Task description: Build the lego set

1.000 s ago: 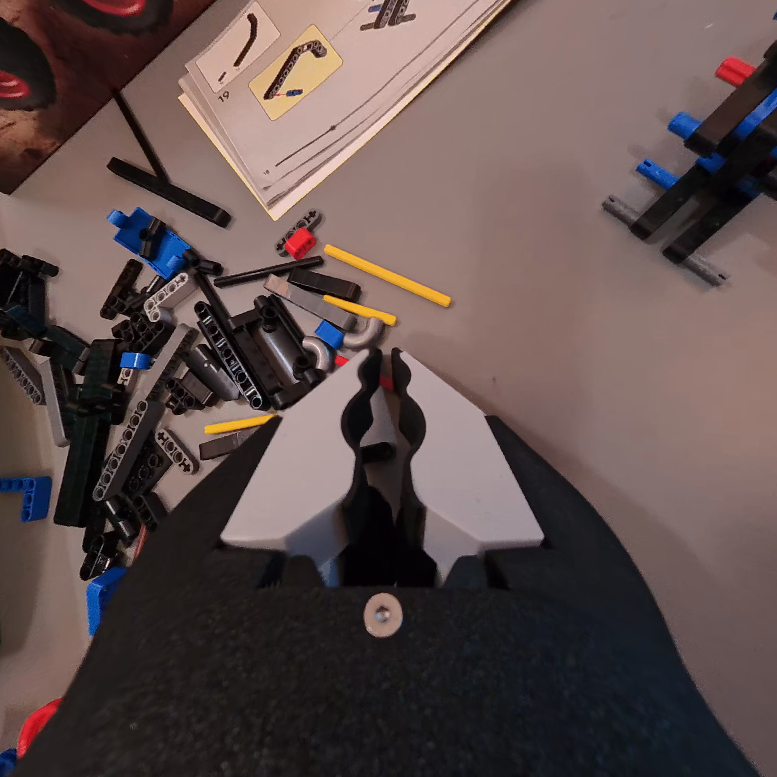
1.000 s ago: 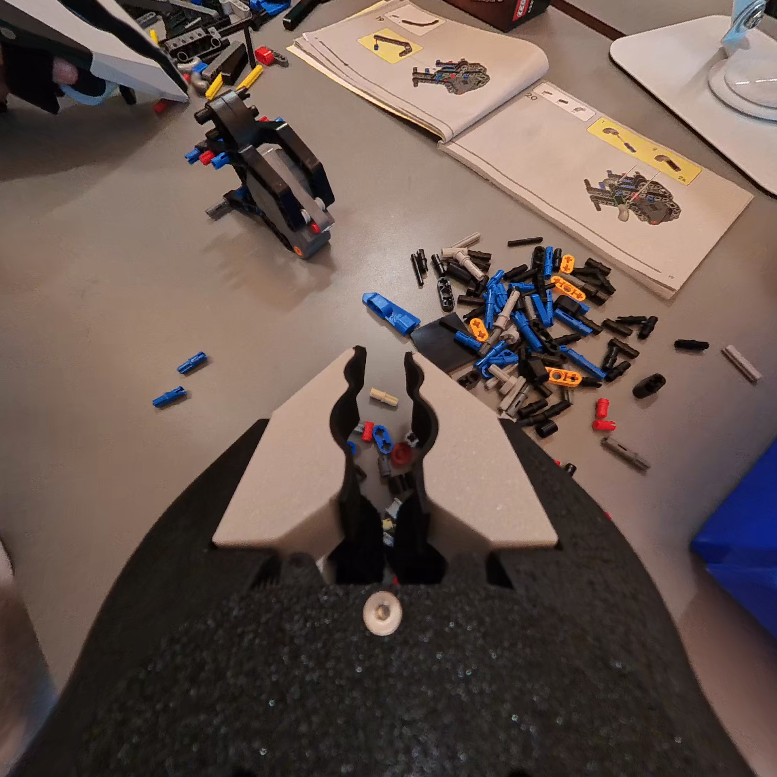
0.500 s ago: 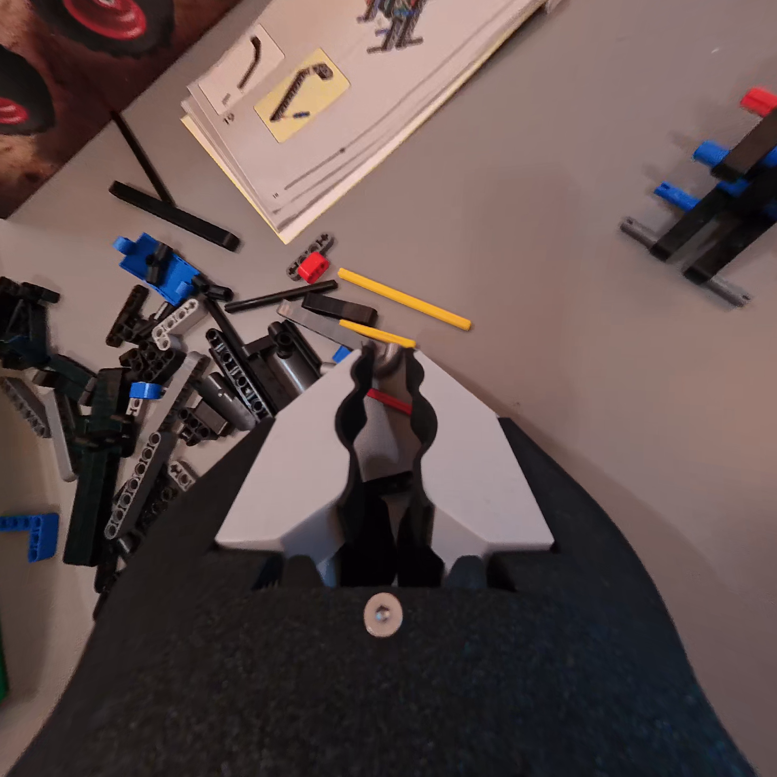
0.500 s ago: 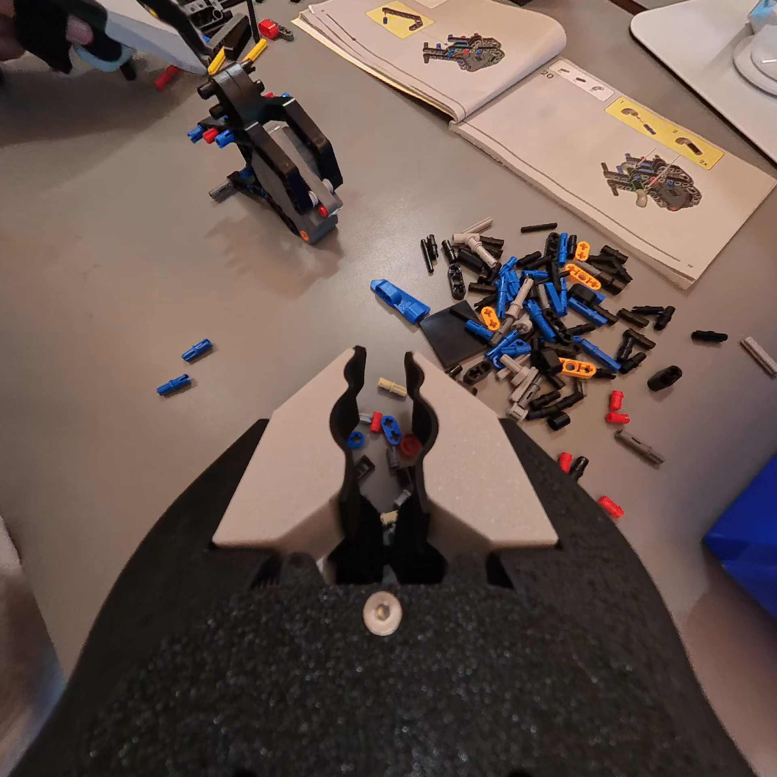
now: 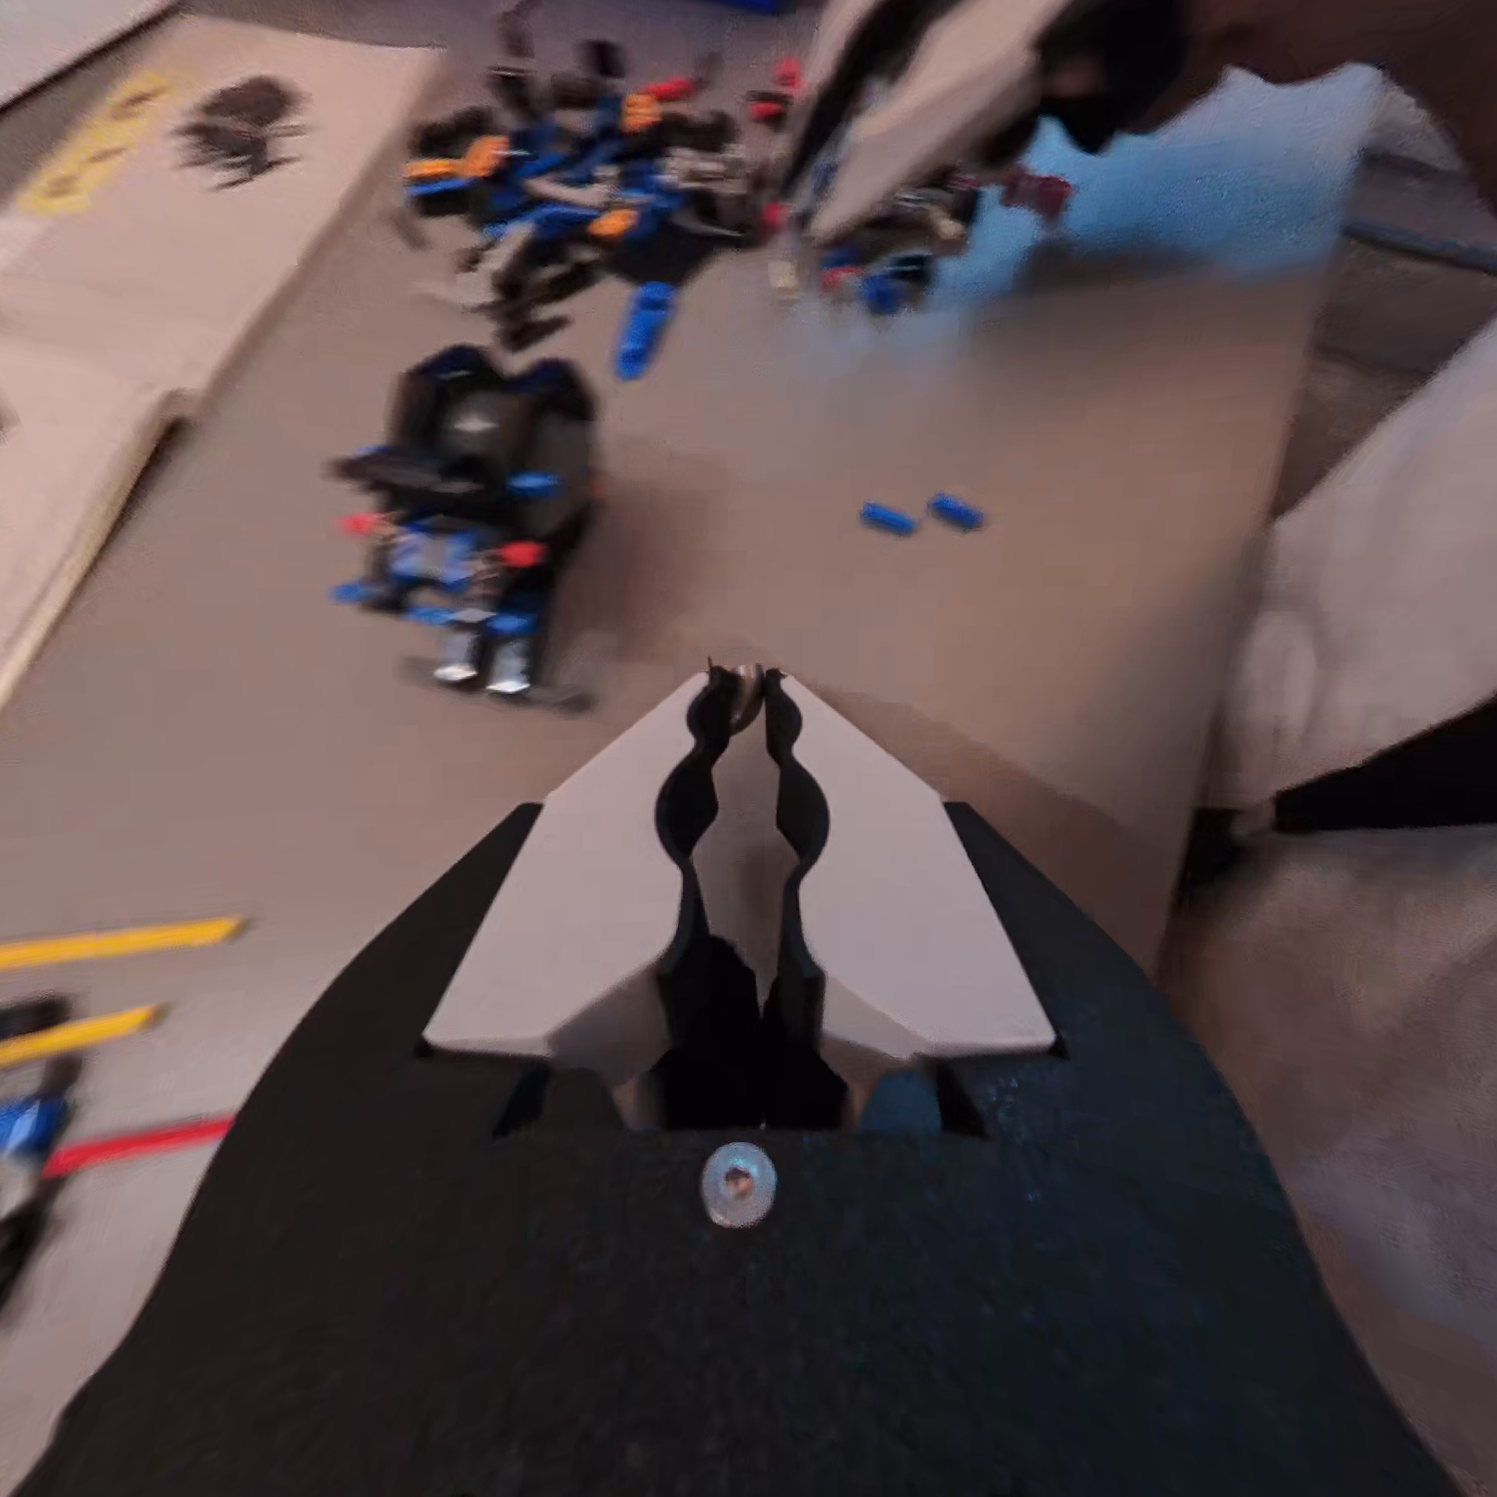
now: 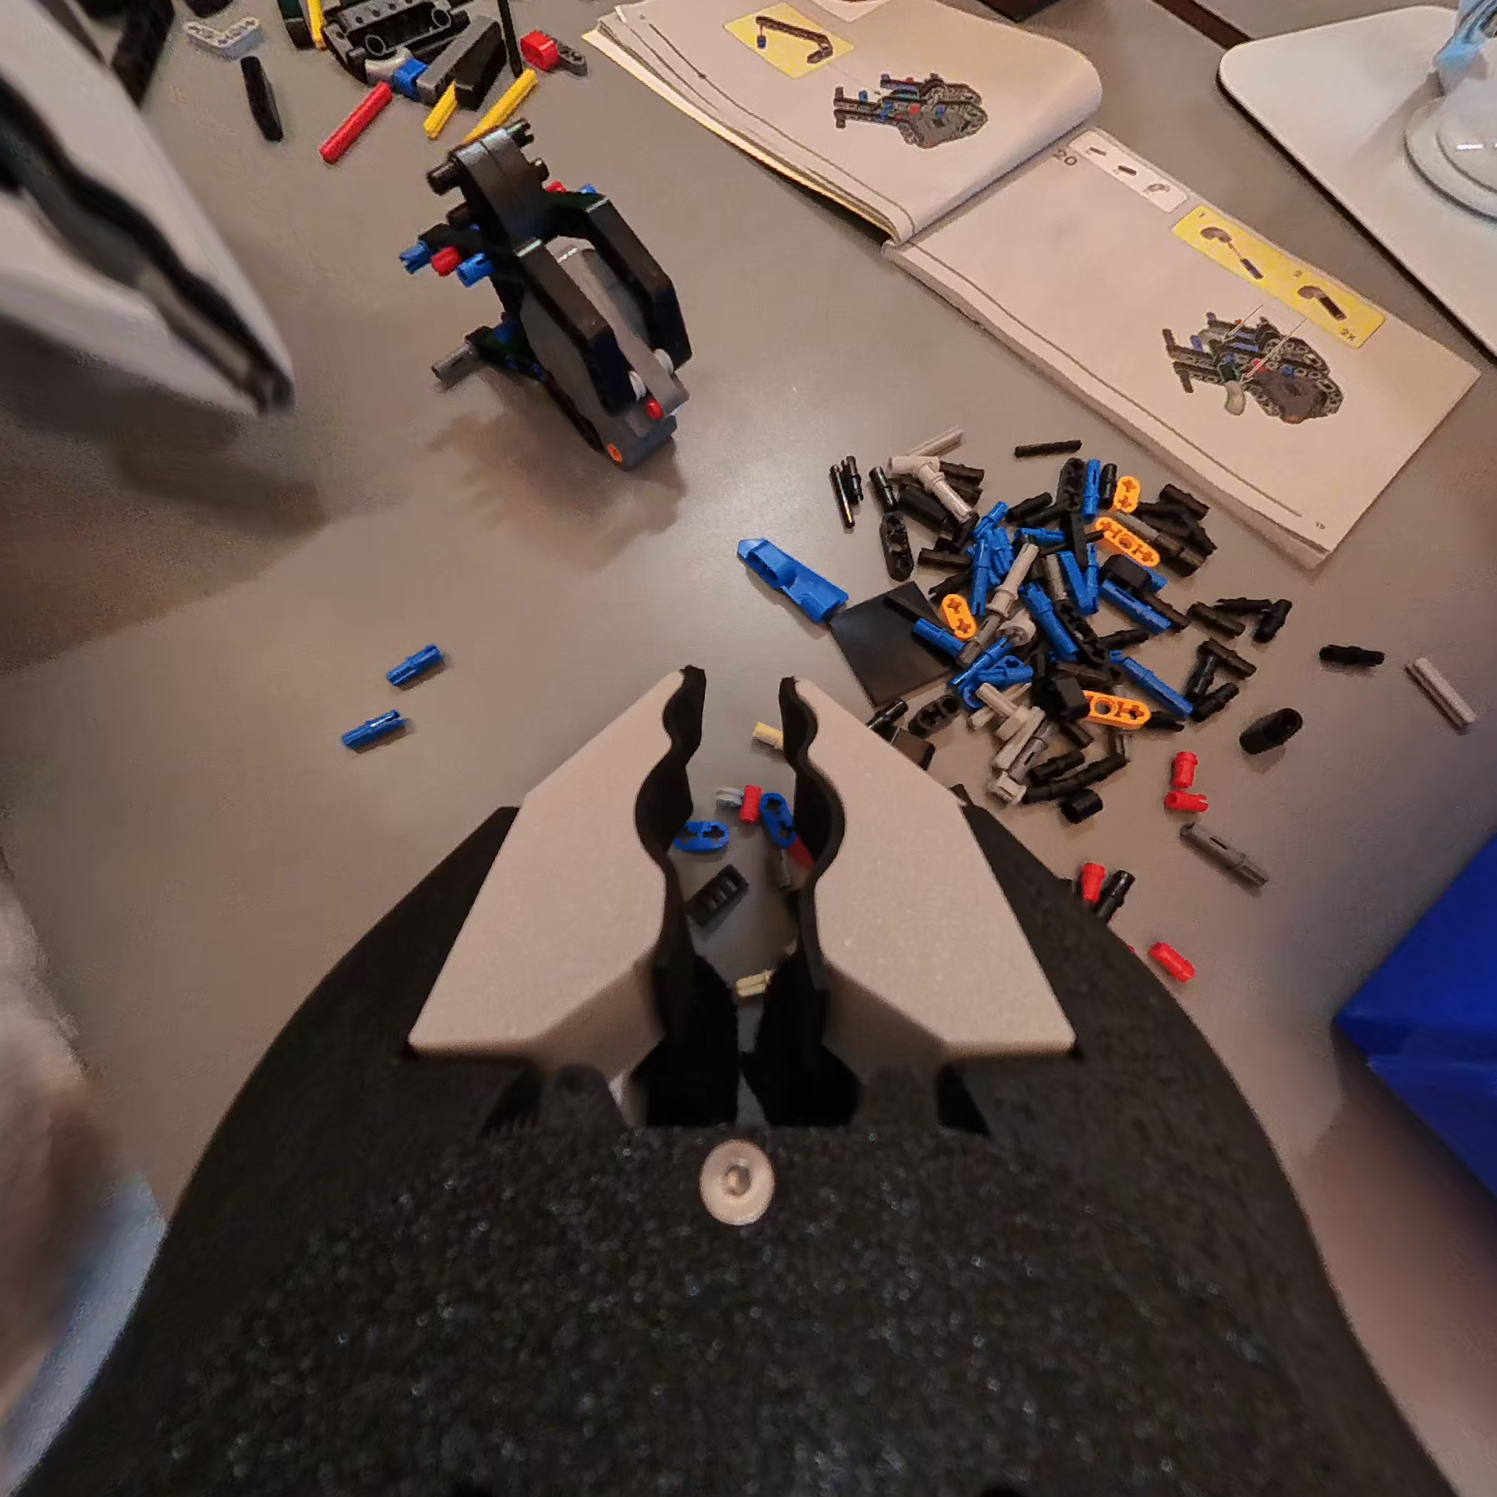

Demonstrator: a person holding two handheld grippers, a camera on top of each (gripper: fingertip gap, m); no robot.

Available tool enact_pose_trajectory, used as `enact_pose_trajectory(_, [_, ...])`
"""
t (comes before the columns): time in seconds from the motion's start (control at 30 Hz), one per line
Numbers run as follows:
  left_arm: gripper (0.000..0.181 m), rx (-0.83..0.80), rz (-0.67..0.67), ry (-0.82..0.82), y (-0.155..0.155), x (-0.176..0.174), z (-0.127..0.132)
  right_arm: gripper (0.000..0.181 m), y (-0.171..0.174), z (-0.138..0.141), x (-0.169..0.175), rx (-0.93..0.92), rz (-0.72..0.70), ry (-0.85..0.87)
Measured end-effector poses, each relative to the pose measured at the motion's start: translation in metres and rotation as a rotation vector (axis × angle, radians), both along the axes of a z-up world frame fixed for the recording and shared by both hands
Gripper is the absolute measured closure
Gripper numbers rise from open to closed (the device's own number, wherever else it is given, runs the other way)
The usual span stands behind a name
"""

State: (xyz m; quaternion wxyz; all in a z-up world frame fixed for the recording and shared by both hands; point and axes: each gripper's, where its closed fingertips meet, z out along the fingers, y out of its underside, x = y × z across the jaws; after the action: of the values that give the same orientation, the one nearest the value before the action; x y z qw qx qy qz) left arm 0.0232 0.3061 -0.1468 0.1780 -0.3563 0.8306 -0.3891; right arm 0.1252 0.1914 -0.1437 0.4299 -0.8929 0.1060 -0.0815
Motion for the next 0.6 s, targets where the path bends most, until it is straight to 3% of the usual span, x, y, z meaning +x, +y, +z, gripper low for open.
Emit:
enact_pose_trajectory(0.13, [0.175, 0.046, -0.089, 0.020, -0.033, -0.004, -0.020, 0.163, 0.002, 0.004, -0.006, 0.006, 0.011, -0.011])
enact_pose_trajectory(0.37, [0.175, 0.071, -0.111, 0.015, -0.042, 0.003, -0.027, 0.162, 0.013, 0.009, -0.015, 0.030, 0.048, -0.006])
enact_pose_trajectory(0.43, [0.164, 0.049, -0.085, 0.011, -0.039, 0.003, -0.024, 0.162, 0.013, 0.007, -0.014, 0.022, 0.046, -0.018])
enact_pose_trajectory(0.53, [0.158, -0.053, 0.026, -0.015, -0.010, 0.006, 0.000, 0.163, 0.012, 0.008, -0.013, 0.027, 0.041, -0.020])
enact_pose_trajectory(0.6, [0.158, -0.005, 0.151, -0.018, 0.043, 0.007, 0.005, 0.163, 0.011, 0.009, -0.012, 0.041, 0.034, -0.018])
